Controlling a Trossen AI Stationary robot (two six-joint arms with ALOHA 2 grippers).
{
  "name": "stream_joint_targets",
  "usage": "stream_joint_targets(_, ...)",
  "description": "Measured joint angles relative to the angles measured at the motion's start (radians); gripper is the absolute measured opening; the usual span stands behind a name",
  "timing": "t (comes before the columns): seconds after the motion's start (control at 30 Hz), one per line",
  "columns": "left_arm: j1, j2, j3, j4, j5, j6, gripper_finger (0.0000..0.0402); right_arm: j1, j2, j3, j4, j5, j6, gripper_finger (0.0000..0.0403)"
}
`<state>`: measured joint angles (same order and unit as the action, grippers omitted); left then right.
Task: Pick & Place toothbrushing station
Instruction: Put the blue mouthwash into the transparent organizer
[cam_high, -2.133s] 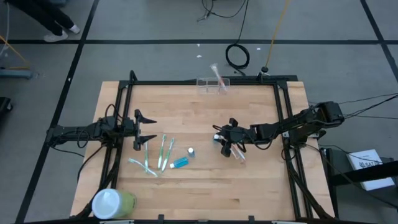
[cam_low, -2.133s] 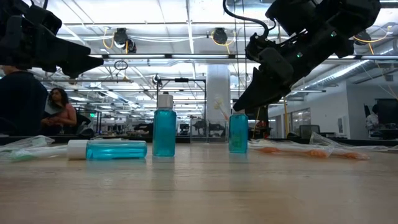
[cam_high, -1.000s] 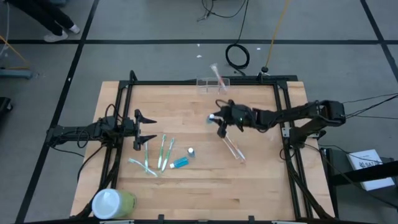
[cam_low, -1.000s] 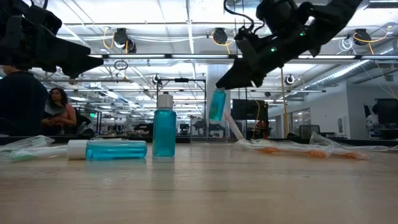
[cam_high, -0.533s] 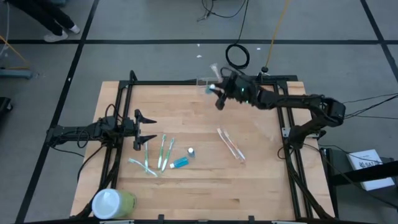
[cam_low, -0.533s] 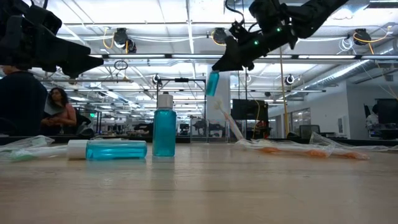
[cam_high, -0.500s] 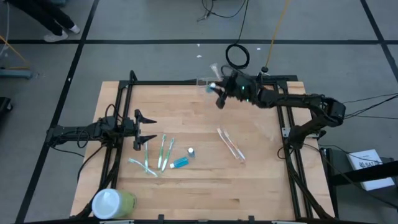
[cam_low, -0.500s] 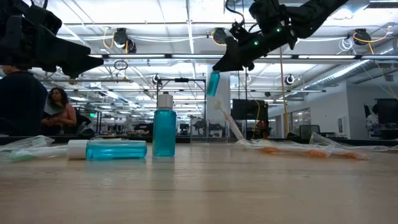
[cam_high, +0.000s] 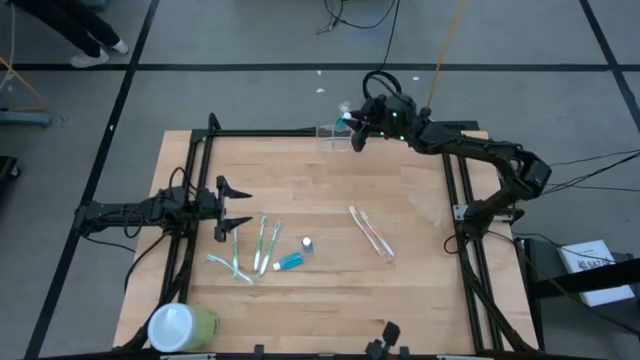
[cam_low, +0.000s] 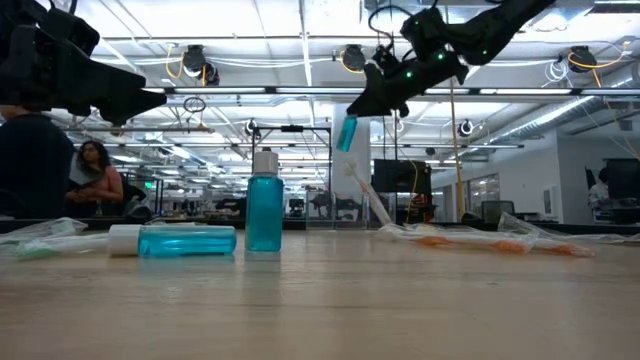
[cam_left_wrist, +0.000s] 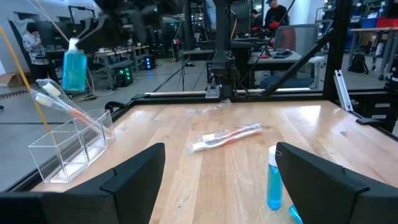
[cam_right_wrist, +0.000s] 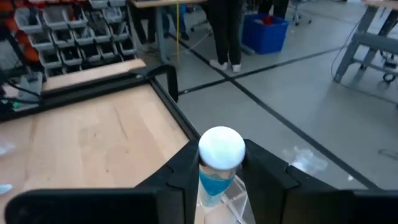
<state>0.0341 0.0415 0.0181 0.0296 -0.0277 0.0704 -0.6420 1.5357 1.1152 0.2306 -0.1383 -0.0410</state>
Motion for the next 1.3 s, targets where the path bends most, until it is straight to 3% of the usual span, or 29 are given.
stream_joint_targets(0.63,0.0,0.0,0.0,0.0,0.0,0.0,0.031,-0.073,0.25,0.03,0.012,0.001,0.014,0.0094)
stream_joint_targets(1.3,0.0,0.0,0.0,0.0,0.0,0.0,0.031,-0.071,0.284,0.03,-0.05,0.004,0.0,0.0094)
